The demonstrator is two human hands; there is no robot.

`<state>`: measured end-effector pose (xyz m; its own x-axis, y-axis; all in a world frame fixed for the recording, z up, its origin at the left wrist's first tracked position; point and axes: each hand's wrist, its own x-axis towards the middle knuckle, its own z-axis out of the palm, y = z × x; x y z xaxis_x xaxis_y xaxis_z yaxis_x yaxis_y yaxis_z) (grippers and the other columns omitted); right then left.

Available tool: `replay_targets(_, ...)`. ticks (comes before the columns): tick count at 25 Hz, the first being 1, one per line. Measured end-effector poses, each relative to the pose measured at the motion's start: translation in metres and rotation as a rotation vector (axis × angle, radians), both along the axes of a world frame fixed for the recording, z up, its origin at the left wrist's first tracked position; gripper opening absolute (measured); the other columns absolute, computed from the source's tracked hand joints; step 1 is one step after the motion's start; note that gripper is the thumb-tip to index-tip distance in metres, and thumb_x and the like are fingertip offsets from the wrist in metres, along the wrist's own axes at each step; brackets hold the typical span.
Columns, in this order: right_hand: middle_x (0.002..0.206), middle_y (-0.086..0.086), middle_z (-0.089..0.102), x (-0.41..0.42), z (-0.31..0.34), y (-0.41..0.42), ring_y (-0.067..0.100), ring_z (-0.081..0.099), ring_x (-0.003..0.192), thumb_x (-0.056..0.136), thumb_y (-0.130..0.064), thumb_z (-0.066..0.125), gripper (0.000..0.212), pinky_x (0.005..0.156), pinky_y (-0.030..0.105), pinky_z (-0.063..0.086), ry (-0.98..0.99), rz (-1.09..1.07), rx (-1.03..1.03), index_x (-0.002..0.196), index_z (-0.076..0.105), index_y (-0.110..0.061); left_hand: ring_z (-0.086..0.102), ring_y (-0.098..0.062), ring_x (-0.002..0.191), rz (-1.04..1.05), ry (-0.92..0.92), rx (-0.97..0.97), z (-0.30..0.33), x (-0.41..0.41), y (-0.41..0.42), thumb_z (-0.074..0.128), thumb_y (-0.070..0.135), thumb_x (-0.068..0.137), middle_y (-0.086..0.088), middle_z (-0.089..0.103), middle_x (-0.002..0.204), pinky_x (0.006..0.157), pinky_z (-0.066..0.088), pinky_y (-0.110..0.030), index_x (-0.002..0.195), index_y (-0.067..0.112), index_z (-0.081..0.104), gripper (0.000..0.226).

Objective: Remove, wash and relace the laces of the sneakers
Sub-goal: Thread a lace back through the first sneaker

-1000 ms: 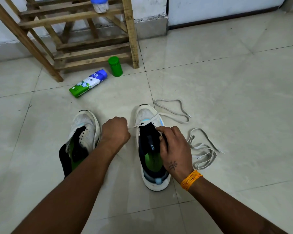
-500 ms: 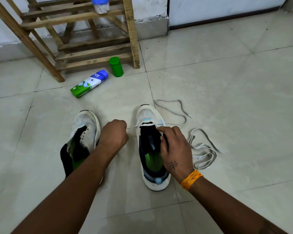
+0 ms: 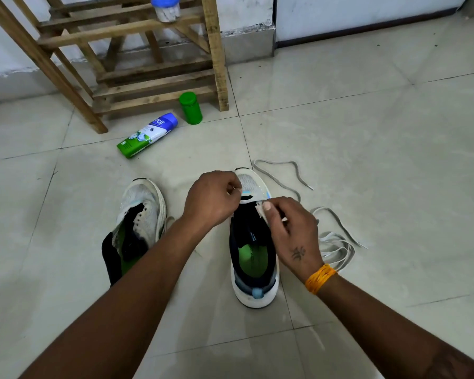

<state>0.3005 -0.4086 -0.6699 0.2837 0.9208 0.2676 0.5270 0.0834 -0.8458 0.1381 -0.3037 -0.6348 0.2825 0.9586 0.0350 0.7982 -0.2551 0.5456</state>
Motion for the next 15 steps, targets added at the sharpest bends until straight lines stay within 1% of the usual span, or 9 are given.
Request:
replay_targets(1,0.087,-0.008,0.065,0.007,-0.004,0.010,0.013,0.062,0.084,0.103,-0.027,0.058,0.015,0.073,0.033,0.050,-0.012,-0.021,-0.006,0.098,0.071,-0.021,0.066,-0.016,0.082,-0.006,0.019,-0.047,0.004,0.006,0.000,0.066,0.026,0.084,0.010,0.072,0.086,0.074,0.054,-0.033,0.088,0.028,0.074,0.009)
replay_targets(3,0.095,-0.002,0.066,0.022,-0.015,0.032,0.020,0.062,0.091,0.096,-0.015,0.060,0.014,0.078,0.038,0.051,-0.162,0.050,-0.089,0.105,0.071,-0.020,0.066,-0.017,0.083,0.038,0.067,-0.098,0.005,0.013,-0.002,0.067,0.029,0.085,0.009,0.072,0.085,0.072,0.052,-0.031,0.086,0.029,0.074,0.007)
replay_targets(6,0.097,0.002,0.067,0.031,-0.024,0.049,0.029,0.061,0.093,0.088,-0.022,0.059,0.018,0.079,0.043,0.051,-0.367,0.202,-0.216,0.103,0.069,-0.019,0.066,-0.016,0.084,0.076,0.075,-0.103,0.002,0.015,-0.007,0.068,0.031,0.086,0.011,0.071,0.083,0.070,0.050,-0.029,0.083,0.032,0.072,0.006)
replay_targets(8,0.088,0.001,0.068,0.031,-0.014,0.054,0.029,0.060,0.087,0.088,-0.023,0.058,0.011,0.071,0.044,0.050,-0.412,0.209,-0.204,0.095,0.065,-0.018,0.067,-0.014,0.083,0.062,0.051,-0.093,0.002,0.017,-0.007,0.066,0.029,0.087,0.012,0.070,0.082,0.071,0.051,-0.029,0.084,0.032,0.072,0.008)
replay_targets(10,0.081,0.000,0.068,0.032,0.000,0.056,0.026,0.061,0.077,0.089,-0.023,0.060,0.007,0.064,0.042,0.050,-0.412,0.193,-0.156,0.094,0.060,-0.018,0.067,-0.010,0.087,0.013,-0.011,-0.106,0.008,0.024,-0.004,0.063,0.024,0.090,0.012,0.074,0.091,0.079,0.052,-0.028,0.094,0.031,0.077,0.015)
replay_targets(11,0.077,-0.002,0.068,0.031,0.009,0.055,0.024,0.062,0.073,0.088,-0.023,0.061,0.007,0.063,0.040,0.050,-0.385,0.182,-0.137,0.093,0.060,-0.019,0.066,-0.008,0.087,-0.021,-0.061,-0.162,0.014,0.028,-0.003,0.061,0.022,0.093,0.013,0.075,0.094,0.080,0.052,-0.026,0.098,0.030,0.078,0.019)
replay_targets(12,0.074,-0.003,0.069,0.031,0.017,0.055,0.021,0.062,0.069,0.086,-0.022,0.063,0.006,0.062,0.038,0.051,-0.311,0.175,-0.132,0.091,0.062,-0.020,0.065,-0.007,0.082,-0.049,-0.125,-0.243,0.021,0.031,-0.003,0.058,0.021,0.095,0.013,0.075,0.092,0.077,0.052,-0.026,0.098,0.028,0.078,0.021)
replay_targets(14,0.070,0.000,0.071,0.028,0.039,0.054,0.017,0.063,0.063,0.083,-0.014,0.066,0.004,0.061,0.035,0.055,0.004,0.181,-0.206,0.086,0.067,-0.016,0.057,-0.008,0.058,-0.066,-0.278,-0.407,0.034,0.035,-0.004,0.056,0.022,0.098,0.012,0.068,0.072,0.058,0.047,-0.025,0.084,0.024,0.074,0.023)
replay_targets(15,0.070,0.004,0.071,0.028,0.049,0.054,0.015,0.062,0.060,0.084,-0.009,0.067,0.003,0.059,0.034,0.057,0.189,0.195,-0.271,0.085,0.068,-0.012,0.051,-0.008,0.052,-0.077,-0.321,-0.423,0.038,0.034,-0.005,0.058,0.025,0.099,0.010,0.063,0.066,0.053,0.042,-0.024,0.079,0.021,0.072,0.025)
